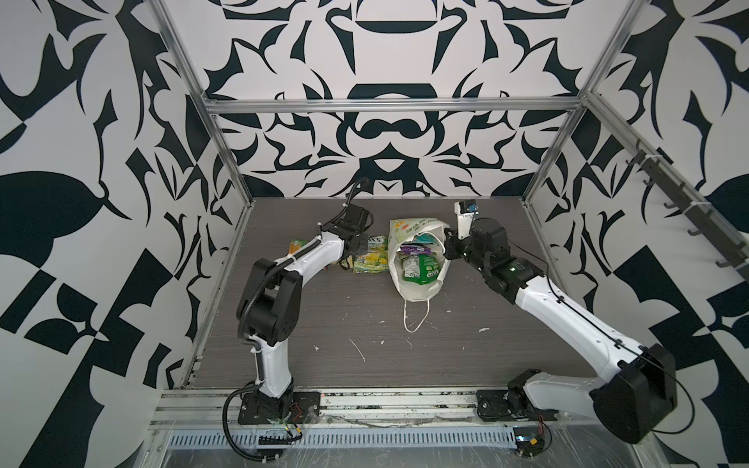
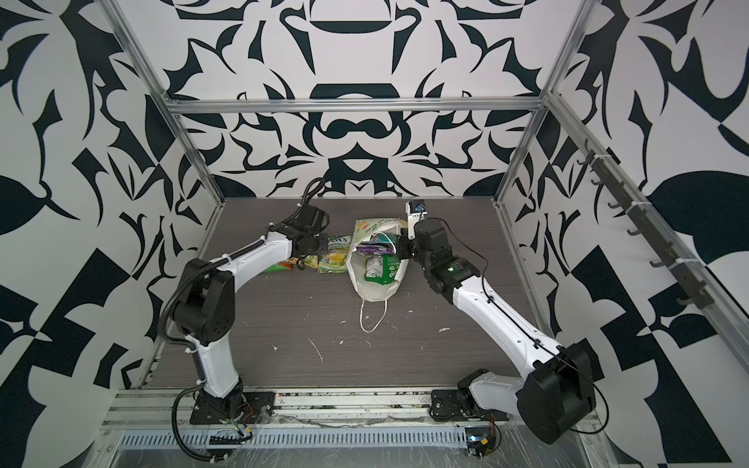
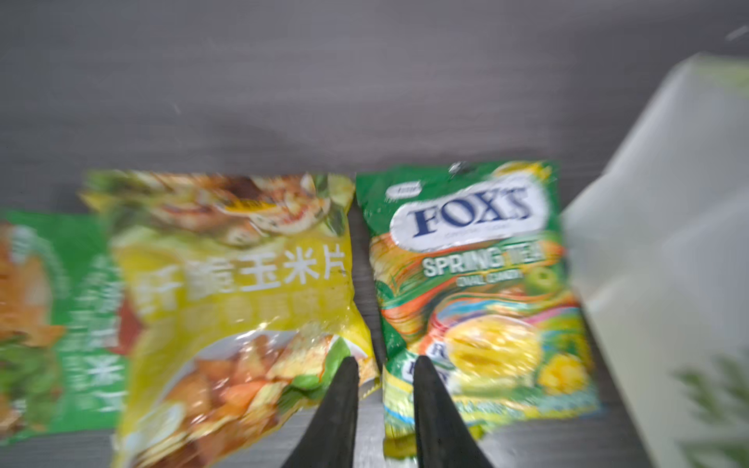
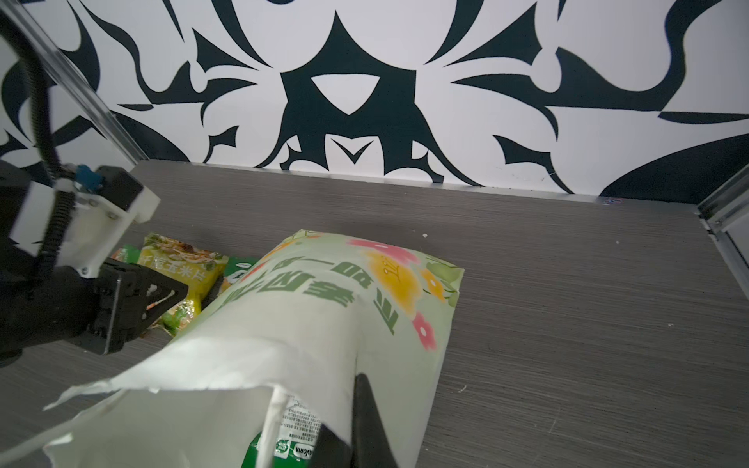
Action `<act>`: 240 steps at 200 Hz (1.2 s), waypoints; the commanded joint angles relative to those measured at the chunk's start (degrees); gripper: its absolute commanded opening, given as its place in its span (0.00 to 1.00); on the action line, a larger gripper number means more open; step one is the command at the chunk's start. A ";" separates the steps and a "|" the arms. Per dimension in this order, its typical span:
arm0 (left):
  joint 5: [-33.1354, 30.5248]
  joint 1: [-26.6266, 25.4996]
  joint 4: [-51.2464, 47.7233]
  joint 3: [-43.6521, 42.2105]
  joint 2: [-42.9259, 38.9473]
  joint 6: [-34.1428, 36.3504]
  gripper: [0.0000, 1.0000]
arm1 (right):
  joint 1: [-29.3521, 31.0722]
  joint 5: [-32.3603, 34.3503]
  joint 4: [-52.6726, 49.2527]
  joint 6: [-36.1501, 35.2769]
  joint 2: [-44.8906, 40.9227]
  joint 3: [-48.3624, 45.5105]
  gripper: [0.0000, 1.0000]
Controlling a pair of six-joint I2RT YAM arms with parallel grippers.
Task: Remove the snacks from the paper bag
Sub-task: 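Move the left gripper back toward the bag while the right gripper holds the rim, then lower the left gripper into the bag toward the purple packet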
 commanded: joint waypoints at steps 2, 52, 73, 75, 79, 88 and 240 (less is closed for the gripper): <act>-1.57 -3.36 5.07 -2.33 -9.28 5.24 0.34 | -0.02 -2.72 1.02 3.24 -0.01 4.15 0.00; 11.22 -9.70 21.56 -14.37 -25.19 23.62 0.47 | -0.02 -3.09 0.47 4.37 1.55 5.47 0.00; 15.15 -10.23 25.31 -18.82 -30.02 26.91 0.47 | -0.02 -2.68 -1.10 6.24 1.88 6.87 0.00; 16.19 -10.23 25.53 -19.24 -30.42 27.31 0.47 | -0.02 -2.71 -1.29 6.38 1.95 7.03 0.00; 18.24 -10.23 26.06 -19.94 -31.18 28.42 0.47 | -0.02 -2.79 -1.65 6.66 2.01 7.35 0.00; 22.48 -10.67 26.49 -20.99 -32.77 30.92 0.49 | -0.02 -2.59 -2.71 7.20 2.35 8.38 0.00; 18.16 -19.43 18.88 -8.16 -10.29 55.45 0.43 | -0.37 -3.39 -6.25 9.26 2.76 12.16 0.00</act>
